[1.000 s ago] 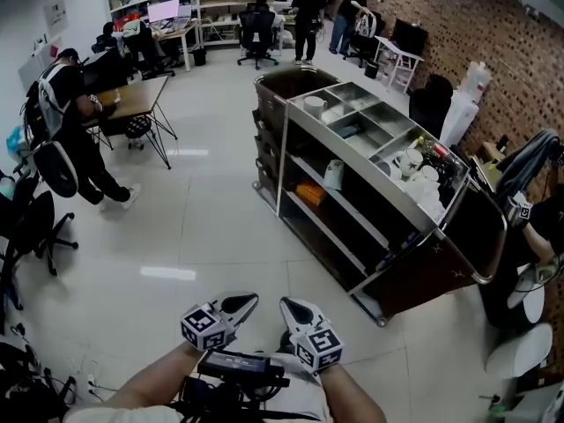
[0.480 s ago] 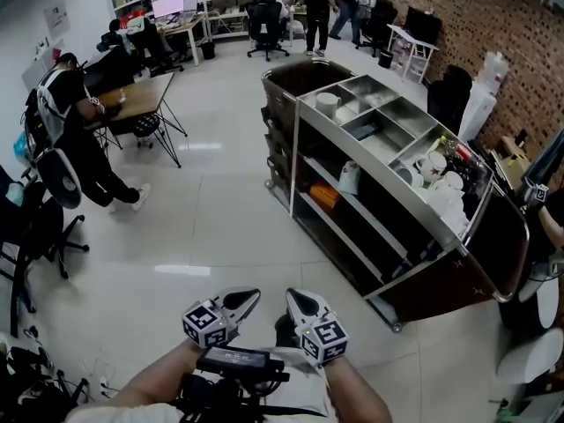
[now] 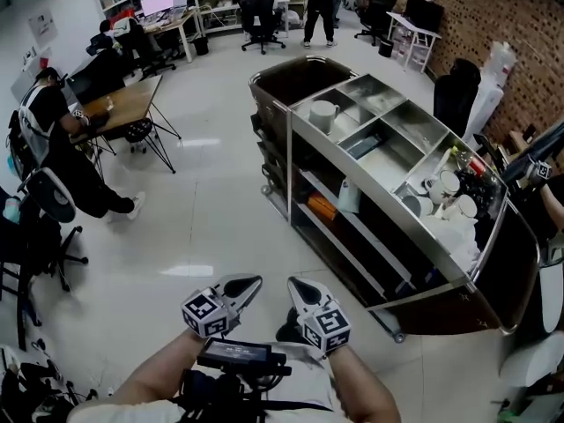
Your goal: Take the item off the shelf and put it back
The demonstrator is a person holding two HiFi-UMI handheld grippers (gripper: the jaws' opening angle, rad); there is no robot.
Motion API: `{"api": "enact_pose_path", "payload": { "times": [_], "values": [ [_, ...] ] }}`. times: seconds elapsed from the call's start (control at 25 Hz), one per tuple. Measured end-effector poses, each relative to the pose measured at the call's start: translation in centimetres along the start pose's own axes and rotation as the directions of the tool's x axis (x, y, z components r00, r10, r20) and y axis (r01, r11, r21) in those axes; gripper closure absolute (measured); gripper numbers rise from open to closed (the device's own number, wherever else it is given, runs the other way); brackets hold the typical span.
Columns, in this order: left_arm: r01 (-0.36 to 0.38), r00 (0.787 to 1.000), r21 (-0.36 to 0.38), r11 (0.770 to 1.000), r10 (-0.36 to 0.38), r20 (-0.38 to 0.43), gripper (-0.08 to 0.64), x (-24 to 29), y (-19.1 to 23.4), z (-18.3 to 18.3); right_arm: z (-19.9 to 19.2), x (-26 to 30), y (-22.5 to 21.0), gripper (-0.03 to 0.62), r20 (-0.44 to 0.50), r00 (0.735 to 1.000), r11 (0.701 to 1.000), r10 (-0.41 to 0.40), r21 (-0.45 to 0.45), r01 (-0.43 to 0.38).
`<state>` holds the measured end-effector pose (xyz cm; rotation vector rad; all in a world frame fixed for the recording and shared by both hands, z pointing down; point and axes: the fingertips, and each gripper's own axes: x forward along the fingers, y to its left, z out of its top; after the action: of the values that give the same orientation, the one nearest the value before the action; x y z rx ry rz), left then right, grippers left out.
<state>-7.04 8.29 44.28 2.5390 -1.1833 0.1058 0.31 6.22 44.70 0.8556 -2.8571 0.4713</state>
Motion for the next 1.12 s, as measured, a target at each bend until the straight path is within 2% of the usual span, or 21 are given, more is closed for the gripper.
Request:
{"api": "enact_pose_path", "payload": {
  "times": [0.32, 0.52, 0.64, 0.8, 0.92, 1.12],
  "values": [
    [0.037, 0.999, 0.011, 0.999, -0.037, -0.006, 0.555, 7.3, 5.3, 2.4, 1.5, 3.8, -7.3, 0.589, -0.021, 0.999, 0.999, -0.044, -0.001, 0.044],
    [0.089, 0.996, -0.009, 0.996, -0.09, -0.009, 0.555, 10.9, 6.3, 3.6, 3.2, 4.8, -10.8, 0.589, -0.009, 0.995, 0.995, -0.097, 0.004, 0.097],
    [0.127, 0.992, -0.012, 0.992, -0.127, -0.018, 0.555, 12.8, 6.6, 4.0, 3.6, 4.7, -12.9, 0.589, 0.008, 0.987, 0.987, -0.158, 0.018, 0.158],
    [0.169, 0.985, -0.008, 0.986, -0.169, -0.035, 0.555, 15.0, 7.6, 5.0, 4.3, 4.5, -15.9, 0.589, 0.053, 0.958, 0.96, -0.28, 0.038, 0.278],
    [0.211, 0.975, -0.005, 0.977, -0.211, -0.064, 0.555, 16.3, 8.3, 5.5, 4.3, 4.4, -18.0, 0.589, 0.053, 0.93, 0.93, -0.364, 0.068, 0.36],
    [0.284, 0.952, -0.01, 0.959, -0.283, -0.114, 0.555, 18.5, 8.6, 6.1, 3.9, 4.8, -20.6, 0.589, 0.038, 0.89, 0.889, -0.454, 0.096, 0.449]
  ]
}}
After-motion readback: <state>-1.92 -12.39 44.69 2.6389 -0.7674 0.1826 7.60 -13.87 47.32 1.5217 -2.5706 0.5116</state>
